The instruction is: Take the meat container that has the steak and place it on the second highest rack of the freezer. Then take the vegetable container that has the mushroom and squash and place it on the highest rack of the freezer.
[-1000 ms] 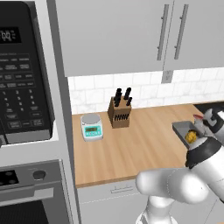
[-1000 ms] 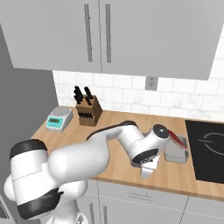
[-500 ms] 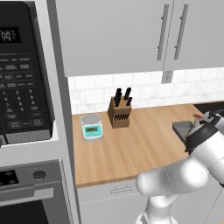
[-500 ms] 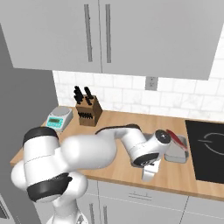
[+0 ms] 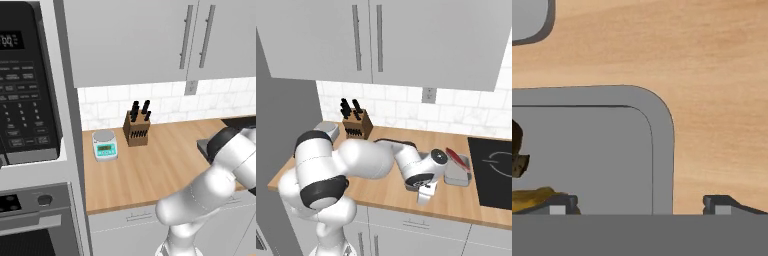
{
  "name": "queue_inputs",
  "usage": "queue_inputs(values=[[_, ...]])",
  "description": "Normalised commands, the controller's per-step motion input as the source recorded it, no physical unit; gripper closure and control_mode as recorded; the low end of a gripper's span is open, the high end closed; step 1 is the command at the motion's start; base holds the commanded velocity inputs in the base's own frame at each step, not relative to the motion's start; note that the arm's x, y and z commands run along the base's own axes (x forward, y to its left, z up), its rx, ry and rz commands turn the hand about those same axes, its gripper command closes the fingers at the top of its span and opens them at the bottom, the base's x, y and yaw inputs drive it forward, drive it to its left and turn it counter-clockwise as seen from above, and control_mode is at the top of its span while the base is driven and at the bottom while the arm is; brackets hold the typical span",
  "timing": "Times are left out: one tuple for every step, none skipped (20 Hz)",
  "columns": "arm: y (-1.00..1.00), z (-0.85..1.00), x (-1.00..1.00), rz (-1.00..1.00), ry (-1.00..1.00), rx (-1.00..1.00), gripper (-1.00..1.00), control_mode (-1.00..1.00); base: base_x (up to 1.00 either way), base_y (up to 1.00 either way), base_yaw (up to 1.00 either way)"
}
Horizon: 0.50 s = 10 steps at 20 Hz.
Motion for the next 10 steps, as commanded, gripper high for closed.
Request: queue_inputs(values=[[0.00, -0.30, 0.14, 0.00, 0.00, 0.00, -1.00, -1.00, 0.00, 0.00, 0.00], [0.00, -0.31, 0.09, 0.00, 0.00, 0.00, -1.00, -1.00, 0.00, 0.00, 0.00], [0.00, -0.31, 0.04, 0.00, 0.00, 0.00, -1.00, -1.00, 0.00, 0.00, 0.00], [0.00, -0.35, 0.00, 0.01, 0.00, 0.00, -1.00, -1.00, 0.00, 0.00, 0.00], [0.00, -0.44, 0.00, 0.03, 0.00, 0.00, 1.00, -1.00, 0.00, 0.00, 0.00], [0.00, -0.38, 0.00, 0.04, 0.00, 0.00, 1.00, -1.00, 0.00, 0.00, 0.00], [0.00, -0.11, 0.00, 0.03, 0.00, 0.00, 1.00, -1.00, 0.00, 0.00, 0.00], [0.00, 0.00, 0.00, 0.00, 0.00, 0.00, 1.00, -1.00, 0.00, 0.00, 0.00], [0.00, 0.00, 0.00, 0.00, 0.00, 0.00, 1.00, -1.00, 0.00, 0.00, 0.00], [0.00, 0.00, 0.00, 0.00, 0.00, 0.00, 1.00, -1.00, 0.00, 0.00, 0.00]])
